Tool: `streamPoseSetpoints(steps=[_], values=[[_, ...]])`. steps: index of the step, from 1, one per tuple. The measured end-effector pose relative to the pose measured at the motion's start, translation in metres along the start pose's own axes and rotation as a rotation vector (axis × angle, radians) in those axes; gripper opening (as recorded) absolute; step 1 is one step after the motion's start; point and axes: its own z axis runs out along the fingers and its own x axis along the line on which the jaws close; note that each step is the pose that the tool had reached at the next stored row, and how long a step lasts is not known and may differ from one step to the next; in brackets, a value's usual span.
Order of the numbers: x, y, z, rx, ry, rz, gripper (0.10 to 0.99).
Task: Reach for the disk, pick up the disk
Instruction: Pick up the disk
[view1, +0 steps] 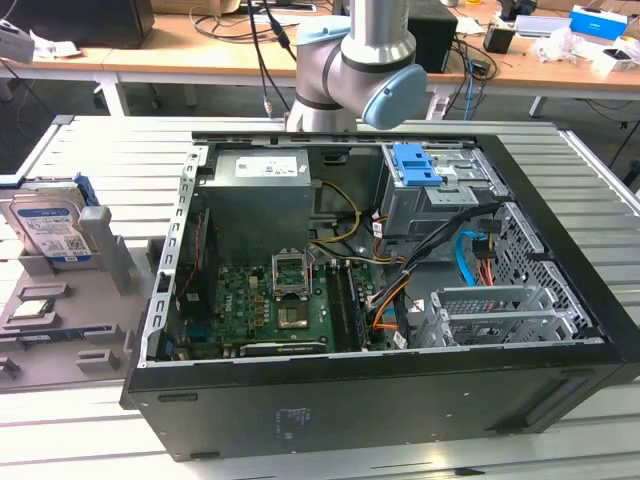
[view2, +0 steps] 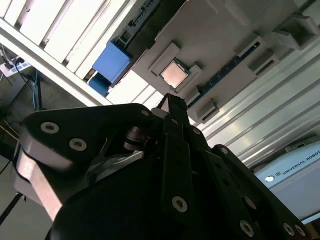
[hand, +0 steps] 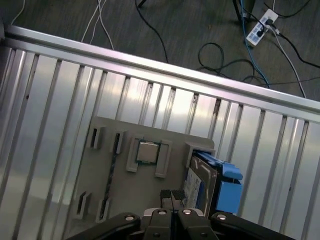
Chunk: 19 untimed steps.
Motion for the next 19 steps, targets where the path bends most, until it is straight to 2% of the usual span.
streamPoseSetpoints(steps=[4, 7, 13, 16, 19], values=[[0.0, 0.0, 0.0, 0.0, 0.0, 0.0, 0.106], [-0.0001, 0.0, 0.0, 0.0, -0.0008, 0.02, 0.106], [0.0, 0.0, 0.0, 0.0, -0.0049, 0.129, 0.106], [0.0, 0.0, 0.0, 0.0, -0.0086, 0.223, 0.106], [0.0, 0.0, 0.0, 0.0, -0.0106, 0.275, 0.106]])
